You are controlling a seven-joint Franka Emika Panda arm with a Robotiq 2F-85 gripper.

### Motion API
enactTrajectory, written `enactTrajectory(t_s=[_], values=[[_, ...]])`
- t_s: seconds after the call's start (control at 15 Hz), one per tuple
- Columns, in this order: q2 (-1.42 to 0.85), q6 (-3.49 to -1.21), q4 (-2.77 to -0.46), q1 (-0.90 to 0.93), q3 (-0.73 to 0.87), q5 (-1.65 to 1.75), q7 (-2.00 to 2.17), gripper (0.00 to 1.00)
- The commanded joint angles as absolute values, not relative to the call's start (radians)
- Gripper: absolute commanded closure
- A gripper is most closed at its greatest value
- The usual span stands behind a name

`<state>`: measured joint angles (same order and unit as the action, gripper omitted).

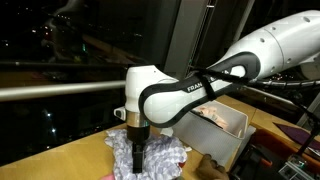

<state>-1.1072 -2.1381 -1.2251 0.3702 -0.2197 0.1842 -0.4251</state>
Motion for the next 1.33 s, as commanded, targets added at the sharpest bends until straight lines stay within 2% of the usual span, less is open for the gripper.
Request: enactTrajectory(t_s=[0.0, 0.13, 0.6, 0.8, 1.27], values=[[-1.225, -2.121, -1.096, 0.37, -0.229, 0.169, -0.43, 0.26], [-1.237, -2.102, -1.066, 0.376, -0.224, 0.162, -0.418, 0.28], [-1.256, -2.067, -1.006, 0.38, -0.225, 0.146, -0.413, 0.8], [-1.174, -2.073, -1.072, 0.39, -0.213, 0.159, -0.372, 0.99], [-0.9, -2.12, -1.348, 0.379, -0.187, 0.194, -0.243, 1.0]])
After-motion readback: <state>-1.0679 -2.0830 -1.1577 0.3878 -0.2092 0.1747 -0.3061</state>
